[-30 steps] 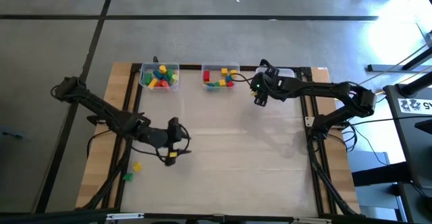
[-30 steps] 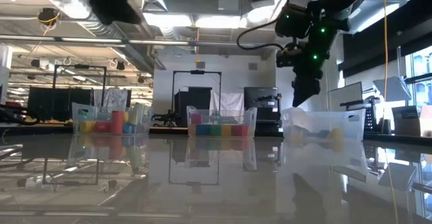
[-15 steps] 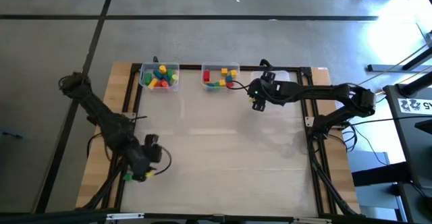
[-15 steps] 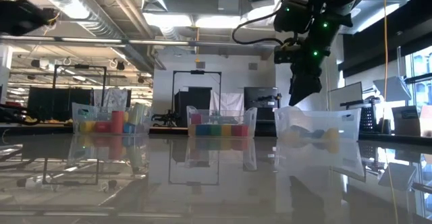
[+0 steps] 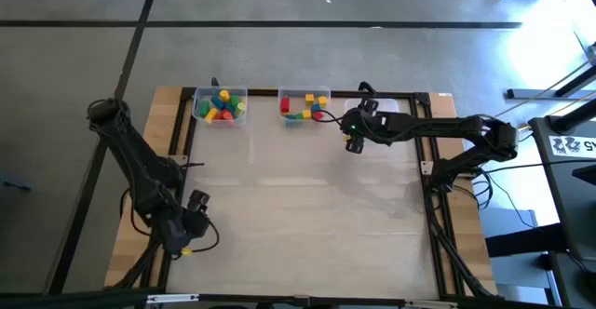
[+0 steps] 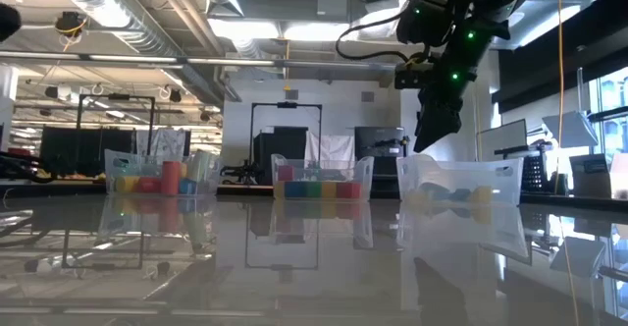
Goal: Sort blocks by size
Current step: Put the triangular yellow block into the right bin
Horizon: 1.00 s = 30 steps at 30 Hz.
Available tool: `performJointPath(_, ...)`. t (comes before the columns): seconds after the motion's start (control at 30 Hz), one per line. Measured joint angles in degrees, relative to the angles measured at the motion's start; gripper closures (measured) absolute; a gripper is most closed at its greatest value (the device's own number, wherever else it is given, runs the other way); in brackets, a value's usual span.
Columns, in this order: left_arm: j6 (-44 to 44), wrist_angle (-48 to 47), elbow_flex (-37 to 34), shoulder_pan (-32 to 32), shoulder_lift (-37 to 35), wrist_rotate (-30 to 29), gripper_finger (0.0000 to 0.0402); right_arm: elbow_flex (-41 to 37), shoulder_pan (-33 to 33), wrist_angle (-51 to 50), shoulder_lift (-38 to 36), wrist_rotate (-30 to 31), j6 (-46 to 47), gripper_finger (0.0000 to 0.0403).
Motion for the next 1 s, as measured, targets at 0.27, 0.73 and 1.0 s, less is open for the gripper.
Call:
performJointPath(0.27,0.67,-2.28,-0.04,-0.91,7.06,7.04,0.0157,0.00,-0.02,0.30,0.00,-0.15,-0.17,0.0093)
performJointPath(0.73,8.02,-2.32,-0.04,-3.37,20.20,11.37,0.0157,0.00,-0.02,0.32,0.00,-0.63,-0.20,0.0093)
performJointPath(1.0,10.45,-2.39,0.24,-4.89,23.41,12.18,0.0157,0.00,-0.02,0.32,0.00,-1.08,-0.20,0.0093)
